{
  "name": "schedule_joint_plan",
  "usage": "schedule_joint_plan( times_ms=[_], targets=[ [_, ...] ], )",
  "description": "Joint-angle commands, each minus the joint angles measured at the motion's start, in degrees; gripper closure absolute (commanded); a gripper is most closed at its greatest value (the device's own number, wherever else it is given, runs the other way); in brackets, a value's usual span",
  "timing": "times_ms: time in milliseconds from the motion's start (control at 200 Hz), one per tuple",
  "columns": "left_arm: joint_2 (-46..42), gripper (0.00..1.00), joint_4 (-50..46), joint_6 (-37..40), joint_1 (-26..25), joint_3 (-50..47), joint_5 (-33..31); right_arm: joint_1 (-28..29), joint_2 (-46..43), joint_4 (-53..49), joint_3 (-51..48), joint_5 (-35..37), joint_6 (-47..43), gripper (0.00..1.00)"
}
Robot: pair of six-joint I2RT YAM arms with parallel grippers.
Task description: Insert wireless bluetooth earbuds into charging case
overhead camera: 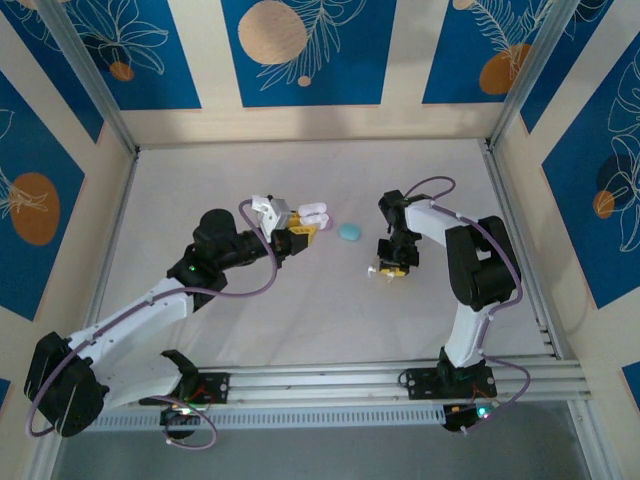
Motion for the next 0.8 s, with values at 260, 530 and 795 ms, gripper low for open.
schedule_joint_plan(
  times_ms=[260, 530, 795],
  targets=[
    [0.3, 0.76, 1.8, 0.5, -0.5, 0.0, -0.4, 2.3, -12.2, 0.2, 1.3, 0.2, -2.5, 0.74],
    [3.5, 0.77, 6.0, -1.2, -0.7, 0.0, 1.5, 10.6, -29.0, 10.3, 2.6, 4.2, -8.7, 0.74],
    [4.2, 0.77, 7.5, -2.1, -1.4, -0.5, 0.0, 19.3, -38.4, 18.0, 6.0, 12.9, -15.7, 0.74]
  ],
)
